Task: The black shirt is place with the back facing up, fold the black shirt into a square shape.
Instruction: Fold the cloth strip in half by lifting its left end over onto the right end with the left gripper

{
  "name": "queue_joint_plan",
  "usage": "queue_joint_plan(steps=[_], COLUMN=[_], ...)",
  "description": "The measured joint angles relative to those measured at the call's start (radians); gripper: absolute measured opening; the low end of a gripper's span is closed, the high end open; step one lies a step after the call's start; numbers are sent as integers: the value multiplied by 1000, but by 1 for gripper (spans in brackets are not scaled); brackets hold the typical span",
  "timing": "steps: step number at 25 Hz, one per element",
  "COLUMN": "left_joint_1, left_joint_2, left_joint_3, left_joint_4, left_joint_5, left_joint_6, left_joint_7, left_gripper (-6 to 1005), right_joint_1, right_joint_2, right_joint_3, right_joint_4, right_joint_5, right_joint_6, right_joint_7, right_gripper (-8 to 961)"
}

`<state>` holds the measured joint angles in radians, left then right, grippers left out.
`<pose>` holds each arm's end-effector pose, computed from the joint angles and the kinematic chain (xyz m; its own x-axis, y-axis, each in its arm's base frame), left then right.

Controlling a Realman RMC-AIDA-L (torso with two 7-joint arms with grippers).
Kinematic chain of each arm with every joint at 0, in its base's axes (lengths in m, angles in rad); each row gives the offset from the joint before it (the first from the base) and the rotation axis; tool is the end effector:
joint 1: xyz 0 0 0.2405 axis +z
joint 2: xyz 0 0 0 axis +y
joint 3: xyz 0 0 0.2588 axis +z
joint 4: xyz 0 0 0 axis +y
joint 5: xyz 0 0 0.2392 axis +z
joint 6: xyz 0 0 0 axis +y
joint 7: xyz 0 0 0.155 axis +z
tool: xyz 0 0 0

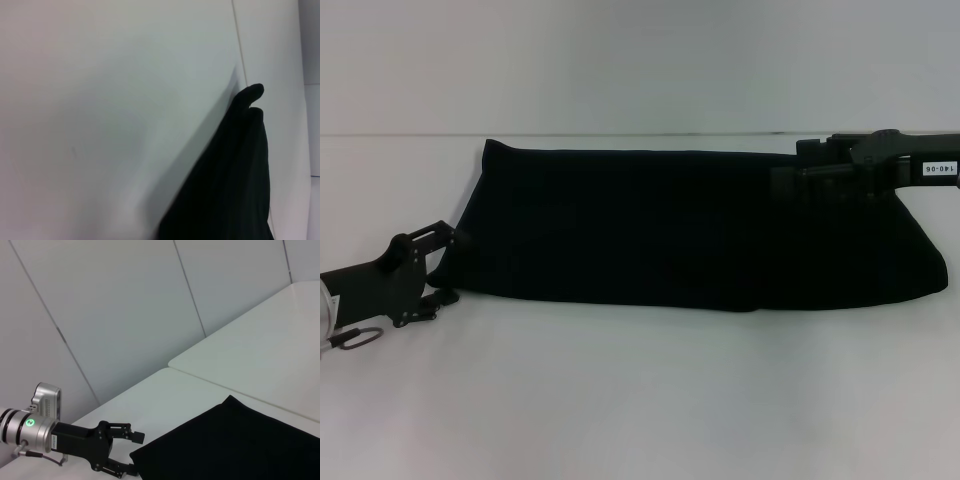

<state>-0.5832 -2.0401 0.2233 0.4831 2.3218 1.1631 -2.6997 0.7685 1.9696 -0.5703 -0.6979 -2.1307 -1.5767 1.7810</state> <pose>-0.3731 0.3819 0.0088 -0.5523 0.6324 0.5432 0.8331 0.3955 0.3867 0.2182 0.4323 0.0531 0.7373 -0.4736 -0.4817 -0.5822 -0.8072 -0.0974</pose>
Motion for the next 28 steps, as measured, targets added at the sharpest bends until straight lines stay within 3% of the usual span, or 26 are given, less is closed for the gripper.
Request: queue_joint_plan(steps=[28], left_joint_1=[-6], left_joint_2=[0], left_joint_3=[0], left_joint_4=[-9], left_joint_5=[-1], left_joint_6=[-58], left_joint_7=[-5], left_gripper=[904], right_joint_1=[2], right_joint_2=[1], right_joint_3=[4], right_joint_4=[3], right_joint_5=[0], right_joint_6=[0], right_joint_7=[2], right_gripper=[930])
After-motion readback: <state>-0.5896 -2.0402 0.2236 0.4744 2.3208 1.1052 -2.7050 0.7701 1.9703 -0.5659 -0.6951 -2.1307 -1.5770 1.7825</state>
